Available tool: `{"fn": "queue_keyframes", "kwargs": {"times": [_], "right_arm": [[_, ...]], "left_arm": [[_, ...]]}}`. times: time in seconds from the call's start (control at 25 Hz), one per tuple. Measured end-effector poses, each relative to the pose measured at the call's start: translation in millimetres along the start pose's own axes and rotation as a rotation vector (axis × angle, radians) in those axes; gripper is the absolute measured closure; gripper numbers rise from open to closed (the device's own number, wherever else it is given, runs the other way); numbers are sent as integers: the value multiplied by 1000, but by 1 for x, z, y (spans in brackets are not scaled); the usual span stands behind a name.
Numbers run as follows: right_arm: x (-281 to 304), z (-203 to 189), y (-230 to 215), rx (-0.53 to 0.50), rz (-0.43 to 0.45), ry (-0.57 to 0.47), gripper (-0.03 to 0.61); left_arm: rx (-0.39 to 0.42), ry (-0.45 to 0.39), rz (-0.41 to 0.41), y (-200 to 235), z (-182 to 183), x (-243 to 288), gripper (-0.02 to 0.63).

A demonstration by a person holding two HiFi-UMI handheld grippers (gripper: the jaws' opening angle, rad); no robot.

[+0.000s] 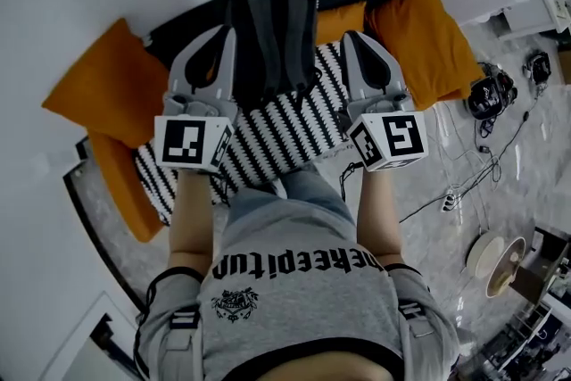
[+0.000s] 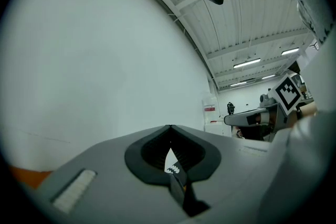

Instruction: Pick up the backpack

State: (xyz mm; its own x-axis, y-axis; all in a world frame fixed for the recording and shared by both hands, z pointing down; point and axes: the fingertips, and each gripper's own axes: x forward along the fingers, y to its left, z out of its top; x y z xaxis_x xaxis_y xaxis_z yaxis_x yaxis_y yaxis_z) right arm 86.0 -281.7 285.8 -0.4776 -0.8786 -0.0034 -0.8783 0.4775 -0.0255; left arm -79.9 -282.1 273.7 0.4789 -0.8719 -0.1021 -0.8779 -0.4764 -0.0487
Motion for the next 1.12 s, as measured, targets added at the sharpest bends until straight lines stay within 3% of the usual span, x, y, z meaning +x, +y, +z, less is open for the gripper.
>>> {"fn": "queue_keyframes", "kwargs": {"times": [0.76,1.12], "right_arm": [[62,-78,-35,99,140,167,575],[80,-125,-50,166,178,246,575]], "left_arm": [[-72,182,99,3,-81,42,594],[-100,223,126,-2,-110,49,594]]}}
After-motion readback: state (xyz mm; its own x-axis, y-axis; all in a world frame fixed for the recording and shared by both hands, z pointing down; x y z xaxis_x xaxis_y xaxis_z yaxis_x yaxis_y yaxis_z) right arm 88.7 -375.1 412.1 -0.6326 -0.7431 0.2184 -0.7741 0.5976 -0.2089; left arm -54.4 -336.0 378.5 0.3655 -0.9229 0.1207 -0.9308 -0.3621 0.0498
